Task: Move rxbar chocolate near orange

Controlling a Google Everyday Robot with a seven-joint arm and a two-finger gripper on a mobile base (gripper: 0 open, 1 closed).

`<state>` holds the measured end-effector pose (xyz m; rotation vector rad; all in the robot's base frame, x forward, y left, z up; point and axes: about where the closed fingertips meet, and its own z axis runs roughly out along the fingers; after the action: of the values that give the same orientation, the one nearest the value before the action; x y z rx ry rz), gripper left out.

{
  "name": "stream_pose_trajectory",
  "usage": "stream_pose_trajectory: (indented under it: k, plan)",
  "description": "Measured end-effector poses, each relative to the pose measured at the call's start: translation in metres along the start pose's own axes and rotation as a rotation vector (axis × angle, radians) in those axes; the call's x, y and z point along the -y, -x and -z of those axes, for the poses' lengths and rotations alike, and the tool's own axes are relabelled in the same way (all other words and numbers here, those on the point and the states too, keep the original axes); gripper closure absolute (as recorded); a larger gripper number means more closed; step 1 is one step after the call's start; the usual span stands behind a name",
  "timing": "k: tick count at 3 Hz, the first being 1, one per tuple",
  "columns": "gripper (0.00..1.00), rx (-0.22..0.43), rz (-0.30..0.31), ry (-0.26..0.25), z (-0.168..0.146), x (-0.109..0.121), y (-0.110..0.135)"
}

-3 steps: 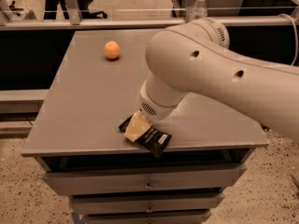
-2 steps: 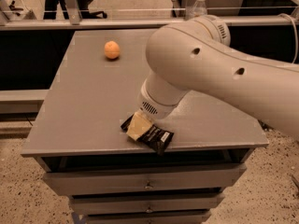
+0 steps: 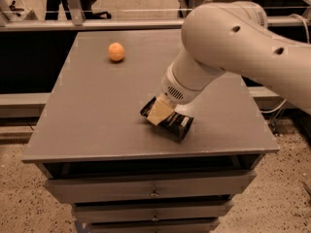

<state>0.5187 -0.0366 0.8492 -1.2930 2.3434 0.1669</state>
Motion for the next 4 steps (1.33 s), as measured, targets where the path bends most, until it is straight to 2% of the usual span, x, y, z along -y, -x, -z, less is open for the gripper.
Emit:
stream_pose_trajectory:
  k: [1, 2, 3, 4]
  plan:
    - [1.0, 0.079, 0.014, -0.025, 0.038, 0.062, -0.009]
    - [1.0, 0.142, 0.109, -0.079, 0.069, 0.079, 0.017]
    - [1.0, 0.141, 0.109, -0.079, 0.069, 0.079, 0.016]
    - [1.0, 0.196, 0.092, -0.105, 0.058, 0.088, 0.029]
